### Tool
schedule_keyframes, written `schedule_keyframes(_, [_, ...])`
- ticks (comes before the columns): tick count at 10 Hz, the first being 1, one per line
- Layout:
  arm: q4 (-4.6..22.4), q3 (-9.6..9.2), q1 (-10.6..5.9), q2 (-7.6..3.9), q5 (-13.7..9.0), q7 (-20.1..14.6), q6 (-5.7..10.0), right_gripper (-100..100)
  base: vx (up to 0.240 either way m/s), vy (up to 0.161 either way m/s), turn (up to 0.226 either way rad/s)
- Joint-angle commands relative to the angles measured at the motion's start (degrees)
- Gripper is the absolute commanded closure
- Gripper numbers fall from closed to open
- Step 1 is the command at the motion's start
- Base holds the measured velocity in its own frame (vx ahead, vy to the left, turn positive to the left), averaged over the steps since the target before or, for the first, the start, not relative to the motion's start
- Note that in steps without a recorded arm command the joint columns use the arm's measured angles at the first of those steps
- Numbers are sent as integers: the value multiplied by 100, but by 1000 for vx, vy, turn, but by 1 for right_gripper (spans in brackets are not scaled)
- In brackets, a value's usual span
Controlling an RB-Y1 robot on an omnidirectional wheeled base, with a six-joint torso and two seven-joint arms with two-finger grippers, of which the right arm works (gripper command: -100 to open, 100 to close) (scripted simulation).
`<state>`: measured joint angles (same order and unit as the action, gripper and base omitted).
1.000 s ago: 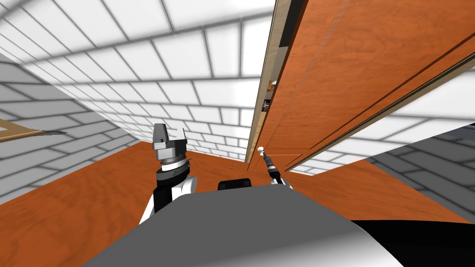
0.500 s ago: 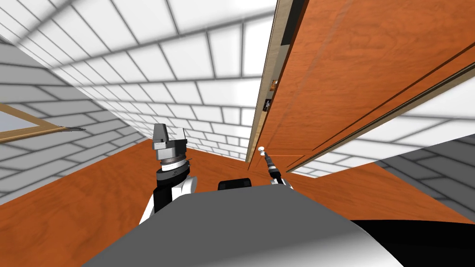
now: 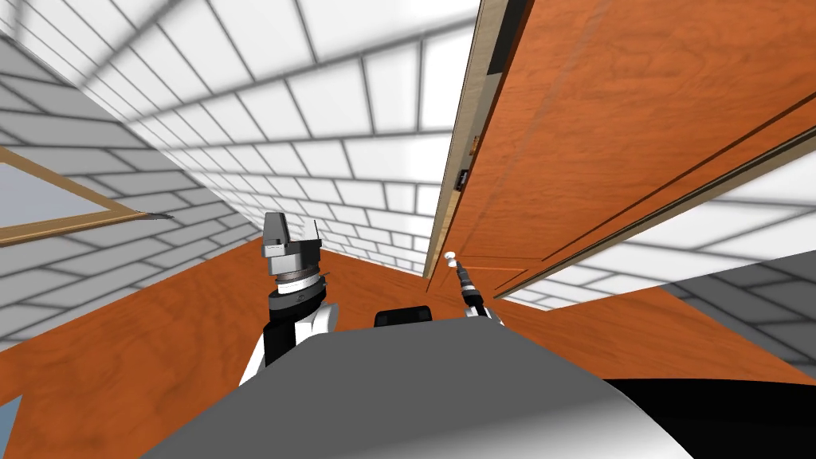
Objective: Pull the door open
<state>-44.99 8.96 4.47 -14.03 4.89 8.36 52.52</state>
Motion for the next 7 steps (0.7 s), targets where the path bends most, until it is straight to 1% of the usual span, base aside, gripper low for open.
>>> schedule_keyframes(1, [105, -136, -77, 88, -14, -193, 116, 100, -35, -25, 72])
schedule_keyframes(2, [116, -151, -83, 77, -145, -397, 100, 100, -46, -26, 132])
schedule_keyframes(3, [116, -151, -83, 77, -145, -432, 100, 100, -39, -20, 74])
schedule_keyframes(4, [127, -166, -90, 66, -276, -637, 85, 100, -48, -10, 113])
schedule_keyframes(5, [127, -166, -90, 66, -276, -670, 85, 100, -39, -8, 48])
schedule_keyframes(6, [138, -181, -96, 54, -409, -867, 69, 100, -51, -21, 135])
schedule_keyframes(7, [138, -181, -96, 54, -409, -908, 69, 100, -48, -12, 81])
